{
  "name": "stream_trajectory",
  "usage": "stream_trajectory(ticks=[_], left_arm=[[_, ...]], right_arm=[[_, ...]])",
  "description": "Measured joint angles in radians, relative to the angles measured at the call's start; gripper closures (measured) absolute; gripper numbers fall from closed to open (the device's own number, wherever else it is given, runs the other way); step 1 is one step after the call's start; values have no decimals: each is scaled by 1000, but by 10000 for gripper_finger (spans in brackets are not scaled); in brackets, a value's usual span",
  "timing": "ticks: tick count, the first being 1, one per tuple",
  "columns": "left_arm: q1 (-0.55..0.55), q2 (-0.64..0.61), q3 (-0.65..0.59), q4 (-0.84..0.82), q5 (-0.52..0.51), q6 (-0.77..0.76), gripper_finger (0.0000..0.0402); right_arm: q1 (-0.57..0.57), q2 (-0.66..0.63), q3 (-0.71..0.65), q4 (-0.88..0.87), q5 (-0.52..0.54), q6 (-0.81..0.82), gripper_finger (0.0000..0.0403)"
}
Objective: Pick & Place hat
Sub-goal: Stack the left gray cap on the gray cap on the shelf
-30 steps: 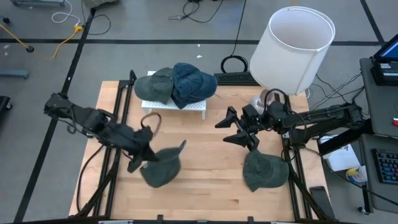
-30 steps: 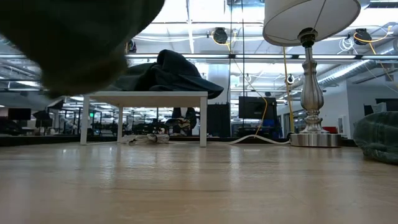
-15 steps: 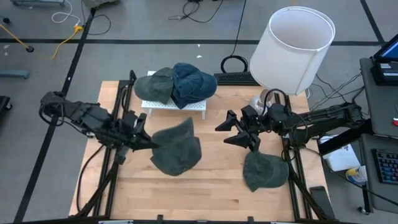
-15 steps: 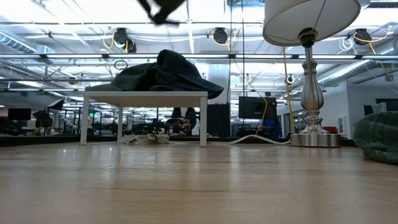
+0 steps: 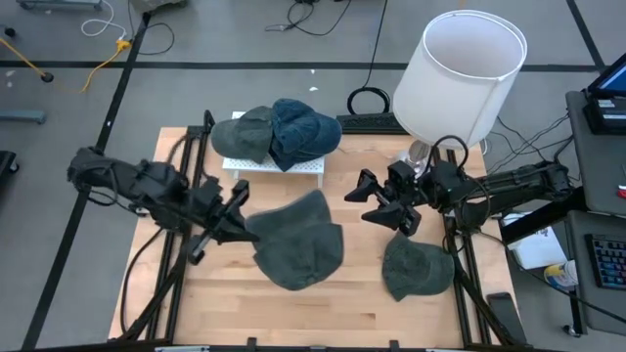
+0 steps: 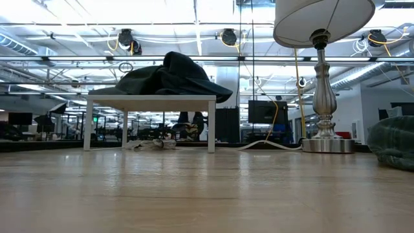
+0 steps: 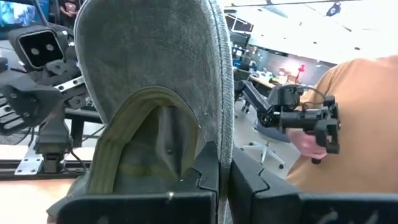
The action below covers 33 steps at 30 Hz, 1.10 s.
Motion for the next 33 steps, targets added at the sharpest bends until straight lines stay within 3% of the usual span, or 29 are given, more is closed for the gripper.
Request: stream_trajectory(ticks=[8,13,16,24,28,33], left_arm=[[106,87,0,131,136,0,394],[155,133,0,213,212,-12,394],[172,157,0,213,217,-33,394],[216,191,0,215,217,-60,394],[226,192,0,217,216,-76,394],[230,197,0,218,206,-92,393]], right_arm=[[4,0,0,27,-90,48,112],[6,0,0,22,-54,9,112],[6,0,0,26,-56,29,112],[6,0,0,34,-200,117,118],[7,0,0,71,-205,166,161],[7,1,0,64,-201,172,276]])
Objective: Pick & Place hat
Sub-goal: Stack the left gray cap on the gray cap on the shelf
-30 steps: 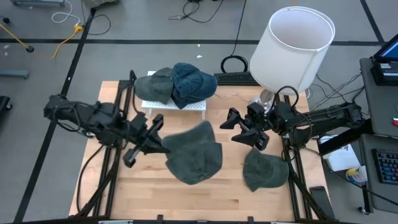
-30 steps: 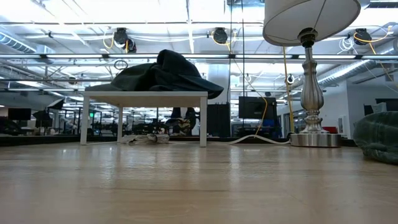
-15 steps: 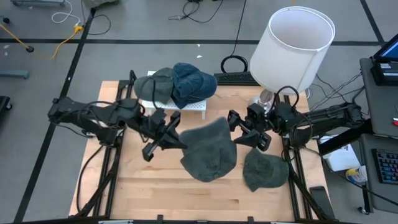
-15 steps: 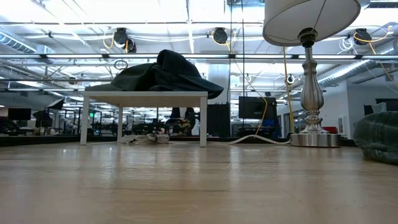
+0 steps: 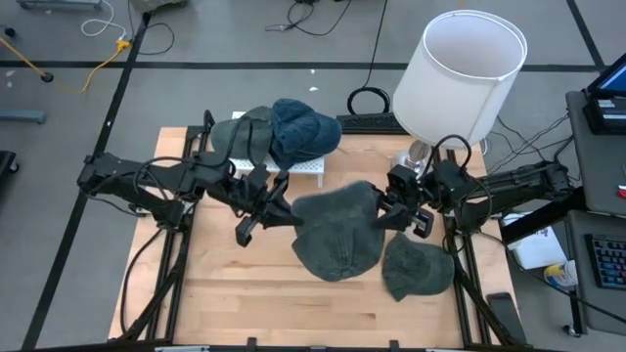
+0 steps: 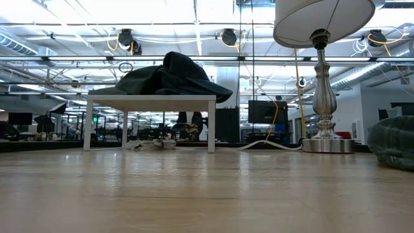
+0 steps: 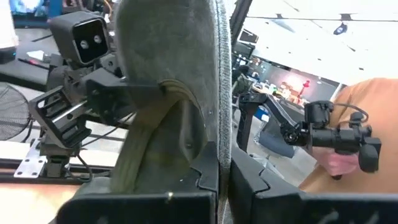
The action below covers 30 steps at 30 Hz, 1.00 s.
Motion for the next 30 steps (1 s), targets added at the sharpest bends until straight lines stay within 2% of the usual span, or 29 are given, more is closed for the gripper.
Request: stream_trajectory(ticks=[3,5,8,13,17,20,23,26,30], left_arm=[[0,0,0,0,-30,-15,389],[0,0,0,-1,-41,-24,388],[1,-1,0,-1,-45,-27,383],[1,-15,0,-30,-63,-31,369],[-4,-45,2,-136,-100,-17,366],[-2,-83,-4,-270,-122,14,366],[-4,-121,1,-335,-153,45,366],[-3,-162,2,-390,-209,55,365],[-11,-225,1,-469,-318,73,365]], right_arm=[[-1,0,0,-1,3,-4,362],[-2,0,0,-1,9,-11,388],[-2,-3,0,0,14,18,391],[-2,-18,-1,-3,82,64,397],[-1,-38,-2,-28,125,93,398],[0,-55,0,-20,124,97,398],[0,-63,2,-25,135,119,398],[0,-62,-2,-77,198,123,398],[0,-65,1,-99,346,144,398]])
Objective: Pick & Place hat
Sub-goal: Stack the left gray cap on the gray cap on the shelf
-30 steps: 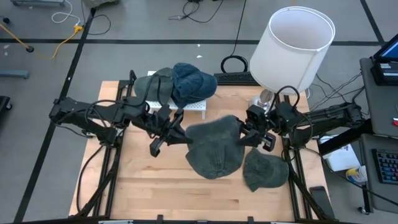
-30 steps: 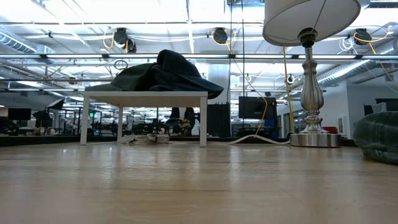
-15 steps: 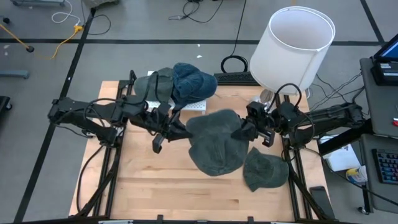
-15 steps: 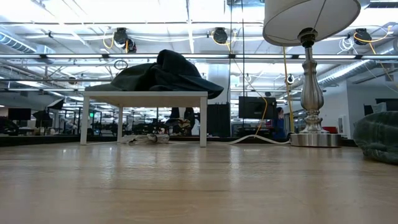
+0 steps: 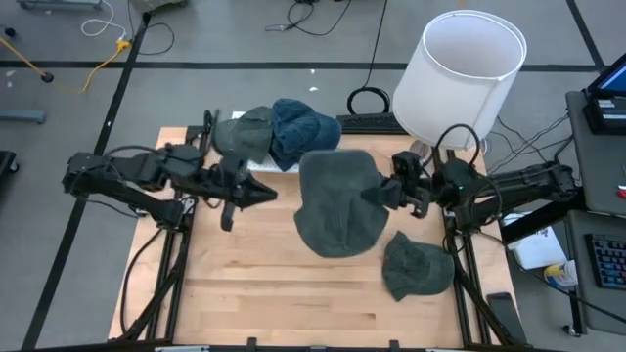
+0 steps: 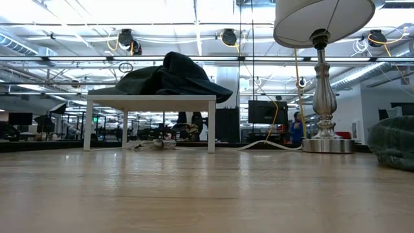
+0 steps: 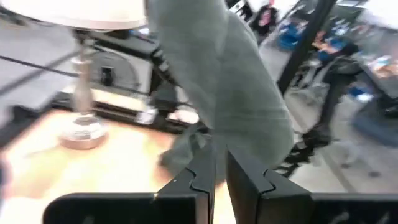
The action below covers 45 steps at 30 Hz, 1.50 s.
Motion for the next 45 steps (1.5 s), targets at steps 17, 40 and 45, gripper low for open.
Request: stream_trajectory(ticks=[17,40,45], left_arm=[[-150,-52,-1,-57,-364,554,364],[-204,204,-1,30,-568,699,152],[-203,237,-1,30,-595,686,141]], right_arm=[[-14,135,-1,-32,385,223,397],[-55,152,-1,-15,514,252,395],[-67,152,-1,-21,511,268,394]])
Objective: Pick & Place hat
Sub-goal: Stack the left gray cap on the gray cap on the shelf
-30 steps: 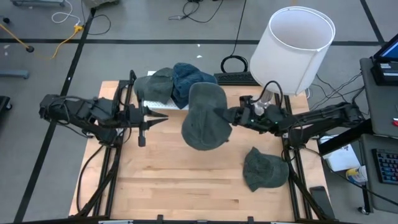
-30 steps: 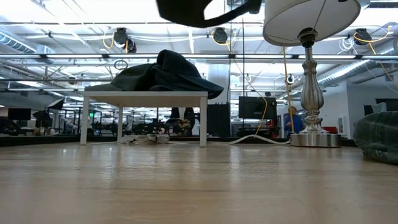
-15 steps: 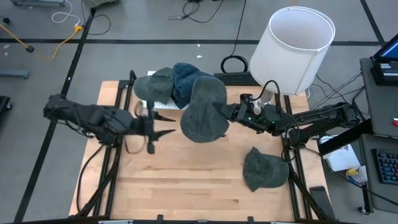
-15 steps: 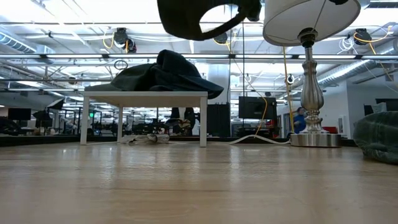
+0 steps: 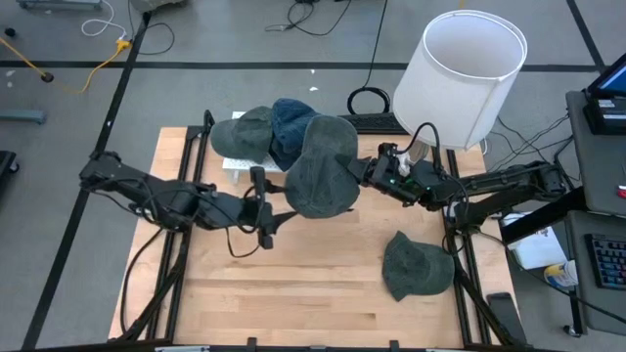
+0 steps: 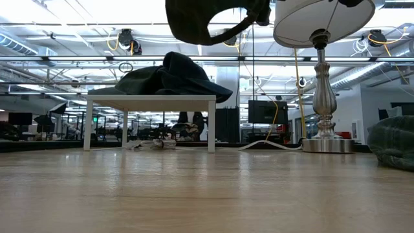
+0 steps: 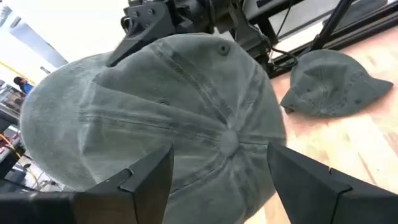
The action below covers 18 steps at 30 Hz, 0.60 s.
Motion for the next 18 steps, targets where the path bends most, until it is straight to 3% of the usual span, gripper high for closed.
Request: stream_trajectory(ticks=[6,11,18], left_arm=[[3,35,0,13,-14,6,155],[8,65,0,28,-84,47,168],[18,100,1,138,-96,131,172]], right_arm=[[-9,0,0,1,-7,37,394],[-8,0,0,1,-26,52,394],[-8,0,0,-2,-26,52,394]])
